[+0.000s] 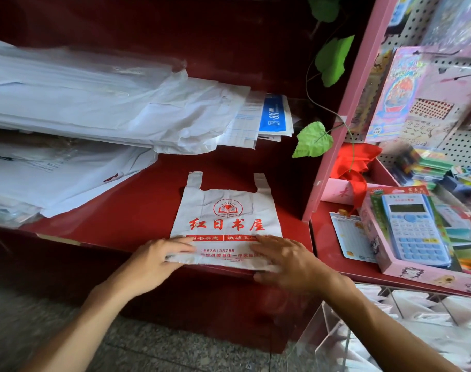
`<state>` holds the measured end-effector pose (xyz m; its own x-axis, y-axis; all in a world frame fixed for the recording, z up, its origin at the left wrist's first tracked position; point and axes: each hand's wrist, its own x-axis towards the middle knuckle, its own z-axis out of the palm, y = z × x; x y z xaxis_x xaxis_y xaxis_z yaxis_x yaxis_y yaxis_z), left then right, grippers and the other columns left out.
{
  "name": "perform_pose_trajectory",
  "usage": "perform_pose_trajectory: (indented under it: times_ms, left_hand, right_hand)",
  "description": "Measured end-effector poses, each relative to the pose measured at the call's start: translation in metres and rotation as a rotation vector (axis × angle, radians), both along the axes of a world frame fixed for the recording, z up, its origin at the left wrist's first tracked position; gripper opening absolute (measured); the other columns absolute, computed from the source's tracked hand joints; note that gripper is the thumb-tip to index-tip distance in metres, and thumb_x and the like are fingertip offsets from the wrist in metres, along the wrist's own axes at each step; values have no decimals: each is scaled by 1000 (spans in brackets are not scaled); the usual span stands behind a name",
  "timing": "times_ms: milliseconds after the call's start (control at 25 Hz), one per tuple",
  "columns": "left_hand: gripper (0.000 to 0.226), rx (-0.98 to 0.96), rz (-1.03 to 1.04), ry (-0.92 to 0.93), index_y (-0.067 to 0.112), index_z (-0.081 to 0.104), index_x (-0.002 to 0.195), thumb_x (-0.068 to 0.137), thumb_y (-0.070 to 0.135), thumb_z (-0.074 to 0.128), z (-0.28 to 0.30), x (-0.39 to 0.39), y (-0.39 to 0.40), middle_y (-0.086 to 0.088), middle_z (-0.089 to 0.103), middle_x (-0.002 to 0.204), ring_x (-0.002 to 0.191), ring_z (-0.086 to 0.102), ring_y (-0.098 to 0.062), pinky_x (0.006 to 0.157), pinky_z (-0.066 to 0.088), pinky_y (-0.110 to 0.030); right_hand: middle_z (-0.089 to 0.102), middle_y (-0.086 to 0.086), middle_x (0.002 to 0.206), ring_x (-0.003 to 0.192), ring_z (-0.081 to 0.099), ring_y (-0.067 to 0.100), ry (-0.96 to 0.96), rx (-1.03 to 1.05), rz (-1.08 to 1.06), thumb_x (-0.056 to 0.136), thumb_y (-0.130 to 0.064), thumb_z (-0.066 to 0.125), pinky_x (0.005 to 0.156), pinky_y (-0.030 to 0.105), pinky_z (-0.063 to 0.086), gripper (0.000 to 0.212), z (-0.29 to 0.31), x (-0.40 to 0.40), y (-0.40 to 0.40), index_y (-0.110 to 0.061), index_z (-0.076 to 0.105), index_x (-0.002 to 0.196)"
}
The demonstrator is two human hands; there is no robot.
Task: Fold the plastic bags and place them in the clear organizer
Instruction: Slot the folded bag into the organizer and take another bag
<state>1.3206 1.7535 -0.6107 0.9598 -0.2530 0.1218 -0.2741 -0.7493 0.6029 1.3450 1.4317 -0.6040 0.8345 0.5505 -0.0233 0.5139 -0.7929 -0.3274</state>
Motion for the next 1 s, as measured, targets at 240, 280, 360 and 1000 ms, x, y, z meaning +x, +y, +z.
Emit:
perform_pose_trajectory:
  times_ms: [240, 280, 360, 1000]
  left_hand:
    - [19, -244, 208, -2, 20, 76, 80, 86, 37, 70, 5, 0, 5, 5, 72, 72, 69, 59, -4, 64, 43, -30]
    - [10, -299, 254, 5, 21, 78, 83, 89, 25, 71, 5, 0, 4, 5, 75, 77, 73, 63, -2, 69, 46, -27]
    - [12, -354, 316, 22, 20, 76, 79, 90, 20, 71, 2, 1, 3, 10, 75, 77, 75, 65, -2, 71, 48, -27]
    - [22, -333, 529, 75, 33, 73, 78, 73, 54, 72, 3, 8, -12, -1, 70, 75, 84, 65, -25, 85, 46, -37]
  right_hand:
    - [49, -9, 62, 58, 42, 7, 180, 580, -293, 83, -51, 72, 57, 31, 36, 47, 2, 3, -14, -6, 66, 71]
    - [49, -5, 63, 59, 42, 10, 164, 585, -331, 81, -56, 71, 57, 31, 35, 56, -1, 6, -14, -1, 65, 75]
    - [49, -1, 63, 58, 41, 11, 134, 594, -428, 87, -44, 69, 56, 31, 33, 48, -2, 9, -11, 3, 65, 77]
    - [39, 7, 55, 57, 38, 27, -15, 343, -655, 89, -17, 60, 48, 33, 26, 38, 2, 17, -5, -9, 38, 59]
